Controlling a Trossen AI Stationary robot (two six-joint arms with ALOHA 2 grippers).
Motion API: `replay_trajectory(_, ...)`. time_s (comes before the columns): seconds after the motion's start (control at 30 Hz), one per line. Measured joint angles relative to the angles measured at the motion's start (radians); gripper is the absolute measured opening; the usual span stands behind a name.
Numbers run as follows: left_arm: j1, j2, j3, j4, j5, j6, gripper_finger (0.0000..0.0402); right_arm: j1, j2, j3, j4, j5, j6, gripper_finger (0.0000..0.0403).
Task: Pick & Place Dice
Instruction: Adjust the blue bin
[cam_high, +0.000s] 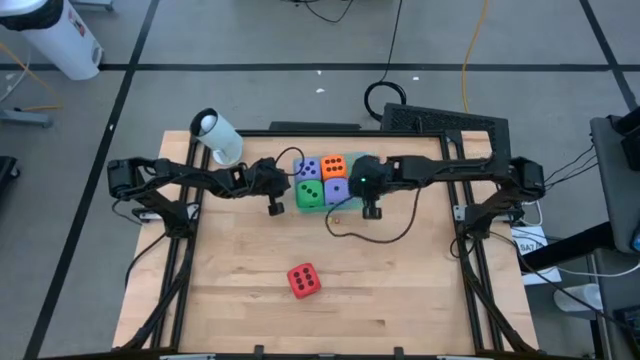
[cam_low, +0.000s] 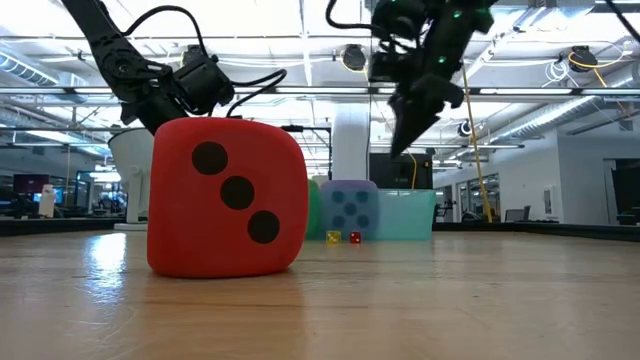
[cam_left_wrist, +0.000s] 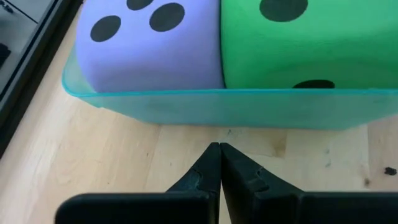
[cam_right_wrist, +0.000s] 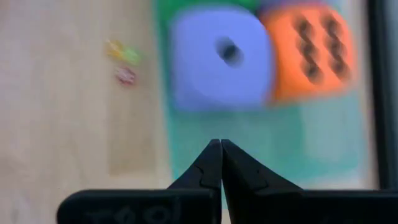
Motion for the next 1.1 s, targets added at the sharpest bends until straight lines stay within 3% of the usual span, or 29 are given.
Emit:
replay_trajectory(0.1,0.000,0.000,0.000,0.000,0.000,0.000,0.0019,-0.008,-0.051,-0.020,-0.078,0.096,0.082,0.0000)
replay_trajectory(0.27,0.000,0.000,0.000,0.001,0.000,0.000,0.0019,-0.058,-0.107,-0.134,-0.105,0.069,0.135,0.0000)
replay_trajectory(0.47,0.000,0.000,0.000,0.002,0.000,0.000,0.0019,-0.092,-0.154,-0.320,0.072,0.072,0.156,0.0000)
replay_trajectory(0.67,0.000,0.000,0.000,0.006,0.001,0.000,0.0019,-0.108,-0.185,-0.484,0.408,0.071,0.156,0.0000)
replay_trajectory(0.97,0.000,0.000,0.000,0.020,0.009,-0.039,0.0019,-0.154,-0.173,-0.502,0.490,0.014,0.168,0.0000)
replay_trajectory(1.1,0.000,0.000,0.000,0.034,0.011,-0.039,0.0019,-0.154,-0.143,-0.502,0.530,-0.074,0.152,0.0000)
